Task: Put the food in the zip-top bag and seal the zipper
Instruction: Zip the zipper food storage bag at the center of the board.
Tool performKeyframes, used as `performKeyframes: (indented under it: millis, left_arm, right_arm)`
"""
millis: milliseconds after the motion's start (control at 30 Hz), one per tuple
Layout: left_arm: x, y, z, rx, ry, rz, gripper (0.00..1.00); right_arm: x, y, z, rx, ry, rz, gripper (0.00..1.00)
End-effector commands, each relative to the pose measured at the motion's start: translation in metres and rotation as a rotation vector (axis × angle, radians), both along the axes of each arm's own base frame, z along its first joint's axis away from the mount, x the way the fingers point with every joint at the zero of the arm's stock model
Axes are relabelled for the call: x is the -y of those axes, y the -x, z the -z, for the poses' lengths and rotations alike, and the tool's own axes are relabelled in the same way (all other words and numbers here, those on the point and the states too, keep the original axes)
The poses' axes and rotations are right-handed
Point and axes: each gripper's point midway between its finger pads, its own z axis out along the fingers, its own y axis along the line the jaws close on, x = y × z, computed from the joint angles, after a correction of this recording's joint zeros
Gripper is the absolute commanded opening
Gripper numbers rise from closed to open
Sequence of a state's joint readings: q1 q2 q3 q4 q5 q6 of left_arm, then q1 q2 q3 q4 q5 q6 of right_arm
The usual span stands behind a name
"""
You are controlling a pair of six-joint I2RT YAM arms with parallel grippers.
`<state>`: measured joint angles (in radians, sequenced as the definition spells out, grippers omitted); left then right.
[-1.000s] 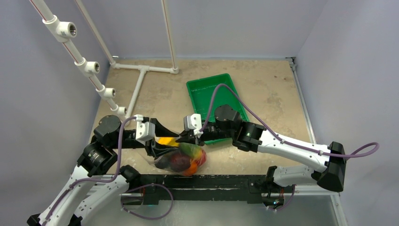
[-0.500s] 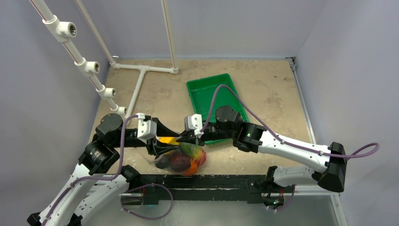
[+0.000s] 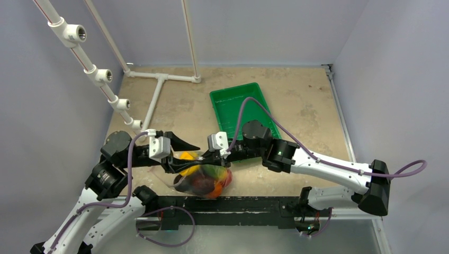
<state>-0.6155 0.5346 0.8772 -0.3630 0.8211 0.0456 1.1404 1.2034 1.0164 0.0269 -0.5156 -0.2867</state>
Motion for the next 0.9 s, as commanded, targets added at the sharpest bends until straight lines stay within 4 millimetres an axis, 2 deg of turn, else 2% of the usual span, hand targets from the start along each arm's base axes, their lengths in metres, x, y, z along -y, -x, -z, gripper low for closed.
performKeyframes:
  millis: [0, 333, 867]
  left_arm:
    - [0.001, 0.000, -0.010, 0.030, 0.021, 0.007, 0.42]
    - [0.002, 0.002, 0.013, -0.032, -0.032, 0.034, 0.36]
    - [0.002, 0.002, 0.021, -0.050, -0.045, 0.033, 0.22]
  right_arm:
    - [0.002, 0.006, -0.022, 0.013, -0.071, -0.018, 0.00]
    - [0.004, 0.005, -0.029, 0.021, -0.088, -0.004, 0.00]
    - [0.006, 0.005, -0.032, 0.018, -0.101, 0.000, 0.00]
